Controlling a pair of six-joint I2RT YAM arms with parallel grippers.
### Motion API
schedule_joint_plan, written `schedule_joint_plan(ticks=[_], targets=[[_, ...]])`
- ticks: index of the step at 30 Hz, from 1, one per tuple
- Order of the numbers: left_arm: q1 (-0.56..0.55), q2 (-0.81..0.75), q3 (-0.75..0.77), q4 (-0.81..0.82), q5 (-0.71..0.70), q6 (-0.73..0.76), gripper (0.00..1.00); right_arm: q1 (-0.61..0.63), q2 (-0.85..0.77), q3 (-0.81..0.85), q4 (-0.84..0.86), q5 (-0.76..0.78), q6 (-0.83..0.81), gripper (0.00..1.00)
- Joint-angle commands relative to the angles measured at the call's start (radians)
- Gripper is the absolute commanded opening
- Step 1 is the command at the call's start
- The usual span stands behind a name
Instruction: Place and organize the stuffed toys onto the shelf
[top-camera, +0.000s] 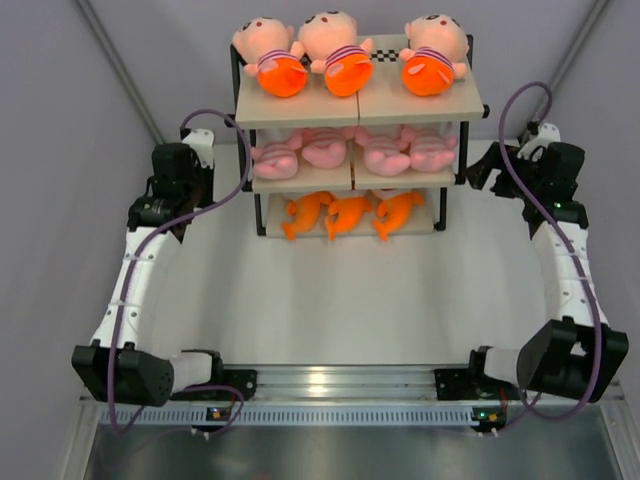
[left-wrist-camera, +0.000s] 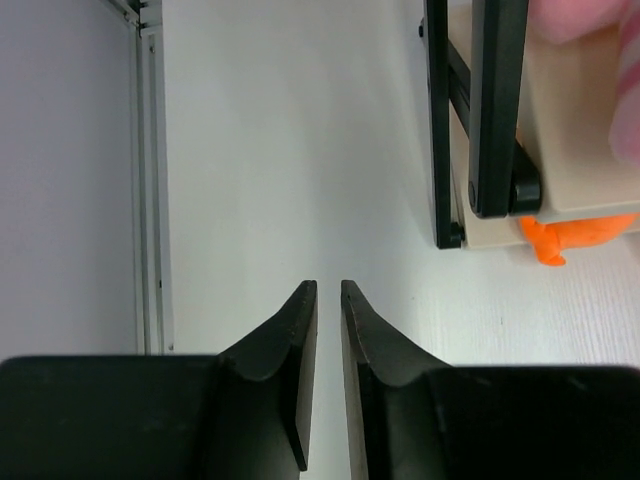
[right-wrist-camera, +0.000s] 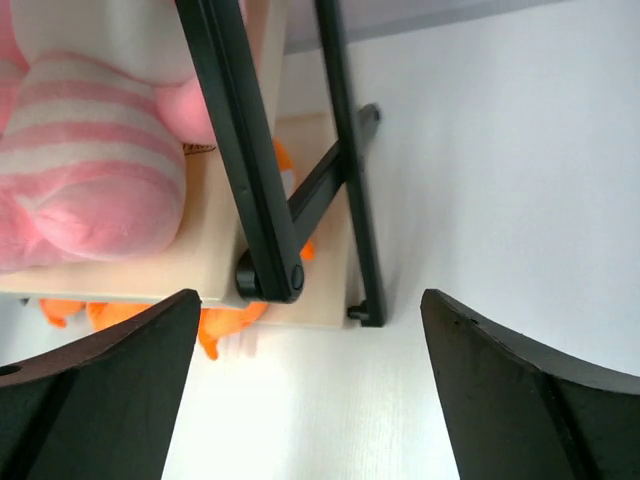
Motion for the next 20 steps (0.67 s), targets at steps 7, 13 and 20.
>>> schedule_joint_plan(ticks=[7, 13, 20], targets=[[0.002, -0.082, -0.103, 0.006, -0.038, 0.037, 0.28, -0.026, -0.209, -0.059, -0.068, 0.480, 0.074, 1.00], [0.002, -0.102, -0.205, 0.005, -0.084, 0.048, 0.36, -0.028, -0.187, -0.137, -0.043, 0.583, 0.142, 1.00], [0.002, -0.101, -0.332, 0.006, -0.096, 0.056, 0.39, -0.028, -0.217, -0.289, 0.082, 0.586, 0.179, 1.00]])
